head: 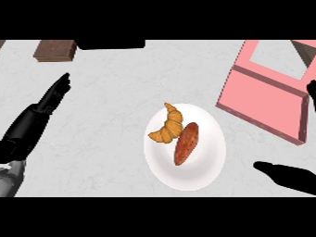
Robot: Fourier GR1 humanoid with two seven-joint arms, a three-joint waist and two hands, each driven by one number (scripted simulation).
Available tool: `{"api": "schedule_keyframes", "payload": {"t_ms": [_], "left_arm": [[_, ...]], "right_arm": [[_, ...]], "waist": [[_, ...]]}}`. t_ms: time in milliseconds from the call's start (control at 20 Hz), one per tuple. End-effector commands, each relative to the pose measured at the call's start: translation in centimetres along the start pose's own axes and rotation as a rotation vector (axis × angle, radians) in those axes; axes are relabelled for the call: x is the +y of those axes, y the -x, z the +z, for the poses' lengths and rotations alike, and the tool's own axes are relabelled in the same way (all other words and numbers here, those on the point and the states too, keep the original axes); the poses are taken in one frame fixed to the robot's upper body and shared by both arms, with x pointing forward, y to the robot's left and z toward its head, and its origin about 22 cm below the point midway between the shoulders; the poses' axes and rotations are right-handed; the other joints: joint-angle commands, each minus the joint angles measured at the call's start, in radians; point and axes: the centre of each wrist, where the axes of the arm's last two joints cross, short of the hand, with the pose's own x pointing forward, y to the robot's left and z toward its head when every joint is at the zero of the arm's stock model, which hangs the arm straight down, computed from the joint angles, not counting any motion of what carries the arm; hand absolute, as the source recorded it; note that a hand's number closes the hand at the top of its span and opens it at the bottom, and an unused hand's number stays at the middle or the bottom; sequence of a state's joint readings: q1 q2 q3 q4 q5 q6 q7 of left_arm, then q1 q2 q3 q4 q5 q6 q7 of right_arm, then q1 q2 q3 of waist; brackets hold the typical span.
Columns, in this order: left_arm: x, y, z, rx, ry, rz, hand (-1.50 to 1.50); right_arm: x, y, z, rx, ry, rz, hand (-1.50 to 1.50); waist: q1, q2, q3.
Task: Pick the sweet potato from the plate and place it in the cardboard box
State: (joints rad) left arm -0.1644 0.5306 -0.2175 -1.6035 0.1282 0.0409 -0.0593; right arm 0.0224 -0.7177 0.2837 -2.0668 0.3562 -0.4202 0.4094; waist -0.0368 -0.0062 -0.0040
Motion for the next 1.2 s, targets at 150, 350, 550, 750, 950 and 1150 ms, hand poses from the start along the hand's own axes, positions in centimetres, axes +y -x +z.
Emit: {"api": "schedule_keyframes", "payload": {"t_ms": [150,350,550,750,950,1150], "left_arm": [[0.4,-0.1,-1.6,-0.03,0.014,0.009,0.0],[-1.1,-0.2,-2.7,-0.025,0.052,0.004,0.0],[-1.1,-0.6,-2.8,-0.034,0.056,0.03,0.0],[-2.7,-0.5,-2.8,-0.048,0.055,0.008,0.0],[-1.5,-0.4,-1.6,-0.044,0.063,0.019,0.0],[-0.1,0.4,-2.4,-0.034,0.046,0.017,0.0]], "right_arm": [[0.4,-3.1,1.6,0.102,-0.265,0.298,-1.5],[0.5,-6.9,0.6,0.135,-0.391,0.377,-1.5],[3.2,-9.2,0.0,0.195,-0.491,0.49,-1.5],[6.4,-11.7,-0.3,0.238,-0.533,0.548,-1.5],[8.1,-13.3,-1.5,0.314,-0.585,0.548,-1.5],[10.8,-14.4,-2.0,0.348,-0.612,0.533,-1.5]], "waist": [[0.032,0.008,-0.002],[0.053,0.012,-0.001],[0.069,0.01,-0.001],[0.062,0.007,0.0],[0.072,0.001,-0.001],[0.052,0.005,0.0]]}}
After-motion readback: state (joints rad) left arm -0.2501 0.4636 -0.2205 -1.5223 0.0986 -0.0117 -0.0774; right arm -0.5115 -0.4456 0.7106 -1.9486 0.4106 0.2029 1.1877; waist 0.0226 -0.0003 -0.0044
